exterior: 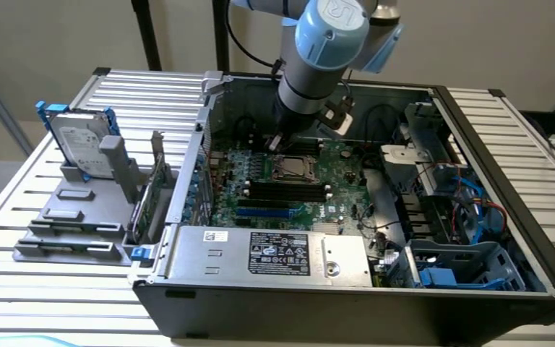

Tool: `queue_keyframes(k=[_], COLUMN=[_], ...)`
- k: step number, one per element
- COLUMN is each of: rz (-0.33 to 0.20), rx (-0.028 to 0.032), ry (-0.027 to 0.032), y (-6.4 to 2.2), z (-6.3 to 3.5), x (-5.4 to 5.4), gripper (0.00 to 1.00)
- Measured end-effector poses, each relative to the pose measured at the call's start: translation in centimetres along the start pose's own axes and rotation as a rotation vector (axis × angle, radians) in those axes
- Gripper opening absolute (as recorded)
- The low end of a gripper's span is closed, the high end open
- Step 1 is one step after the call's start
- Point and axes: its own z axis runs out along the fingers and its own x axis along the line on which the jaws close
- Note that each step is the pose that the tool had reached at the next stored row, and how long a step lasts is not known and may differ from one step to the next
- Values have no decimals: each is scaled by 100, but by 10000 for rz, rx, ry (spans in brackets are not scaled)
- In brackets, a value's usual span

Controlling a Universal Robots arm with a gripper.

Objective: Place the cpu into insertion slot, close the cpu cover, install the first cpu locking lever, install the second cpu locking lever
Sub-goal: 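Install the first cpu locking lever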

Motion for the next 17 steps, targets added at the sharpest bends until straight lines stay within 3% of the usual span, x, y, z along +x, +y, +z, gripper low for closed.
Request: queue_keyframes(k=[11,17], rz=[4,10], rx=[-10,-41], ry=[-19,-75], y=[121,159], z=[33,52], x=[55,66], gripper=[11,11])
